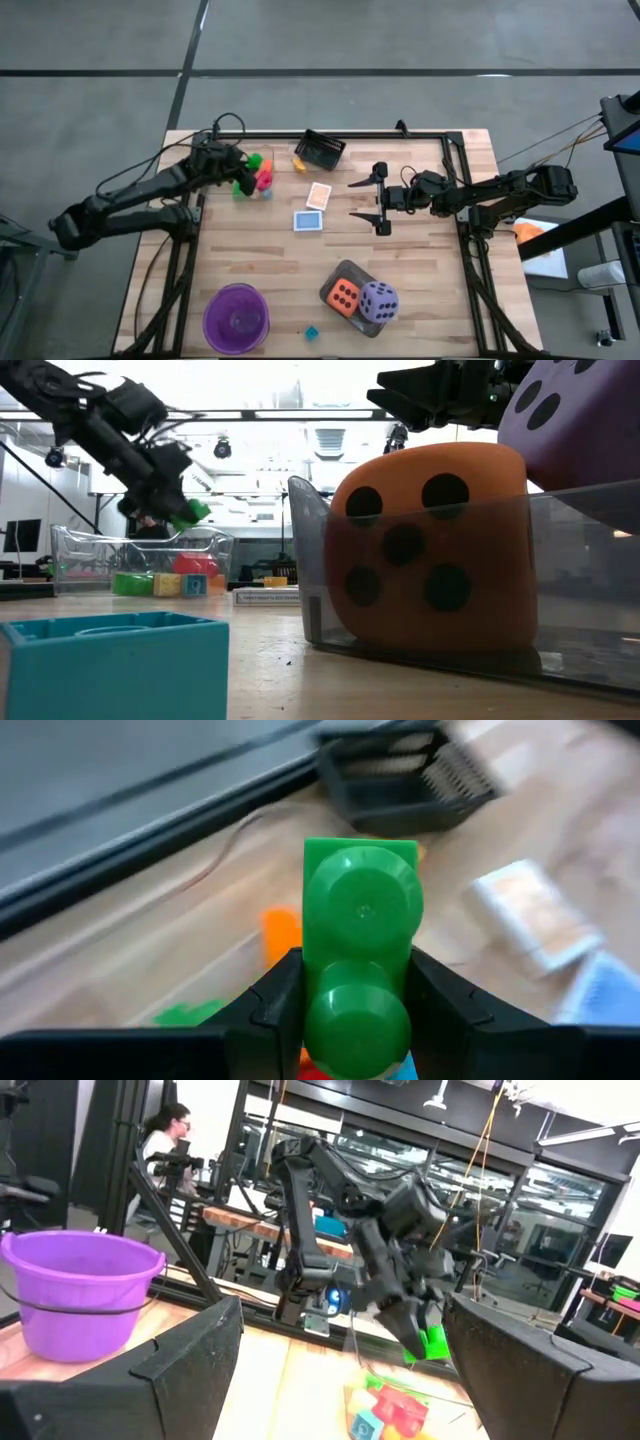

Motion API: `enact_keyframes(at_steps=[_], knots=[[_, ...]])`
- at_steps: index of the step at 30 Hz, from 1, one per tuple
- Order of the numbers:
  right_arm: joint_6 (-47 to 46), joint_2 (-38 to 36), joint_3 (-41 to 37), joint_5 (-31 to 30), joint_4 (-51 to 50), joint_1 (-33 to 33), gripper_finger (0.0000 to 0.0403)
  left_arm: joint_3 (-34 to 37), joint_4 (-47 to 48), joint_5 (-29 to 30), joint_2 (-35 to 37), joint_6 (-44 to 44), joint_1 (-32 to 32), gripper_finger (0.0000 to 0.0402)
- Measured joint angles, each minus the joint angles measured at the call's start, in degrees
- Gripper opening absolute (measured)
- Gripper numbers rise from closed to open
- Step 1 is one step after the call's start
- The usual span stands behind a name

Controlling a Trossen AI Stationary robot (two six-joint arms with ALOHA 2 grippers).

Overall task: Pick & Place Toys
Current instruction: Put the green game piece into the transparent bin

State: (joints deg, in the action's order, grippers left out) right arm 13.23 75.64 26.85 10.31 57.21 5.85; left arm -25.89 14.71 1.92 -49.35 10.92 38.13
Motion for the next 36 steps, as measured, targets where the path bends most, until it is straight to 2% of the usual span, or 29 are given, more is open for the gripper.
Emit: enact_keyframes(at_steps=[3,7,14,17,19,28,32,36], knots=[[-0.2,0.0,0.0,0.0,0.0,0.0,0.0339,-0.4,2.6,0.1,-1.6,0.1,2.9,0.0126],[-0.2,0.0,0.0,0.0,0.0,0.0,0.0339,-0.5,3.7,0.0,-2.2,0.0,3.7,0.0135],[-0.2,0.0,0.0,0.0,-0.2,0.0,0.0339,-1.8,7.5,-2.6,-2.2,0.0,3.7,0.0313],[-0.2,0.0,0.0,0.0,-0.2,0.0,0.0339,-3.1,10.6,-2.6,-2.2,0.6,3.7,0.0365],[-0.2,0.0,0.0,0.0,-0.2,0.0,0.0339,-4.1,12.0,-2.8,-2.2,1.0,3.6,0.0385],[-0.2,0.0,0.0,0.0,-0.2,0.0,0.0339,-7.3,17.1,-3.0,-2.1,1.4,3.4,0.0398],[-0.2,0.0,0.0,0.0,-0.2,0.0,0.0339,-7.4,18.8,-3.3,-2.9,3.0,1.4,0.0398],[-0.2,0.0,0.0,0.0,-0.2,0.0,0.0339,-7.4,16.2,-8.5,-4.1,4.8,-2.7,0.0399]])
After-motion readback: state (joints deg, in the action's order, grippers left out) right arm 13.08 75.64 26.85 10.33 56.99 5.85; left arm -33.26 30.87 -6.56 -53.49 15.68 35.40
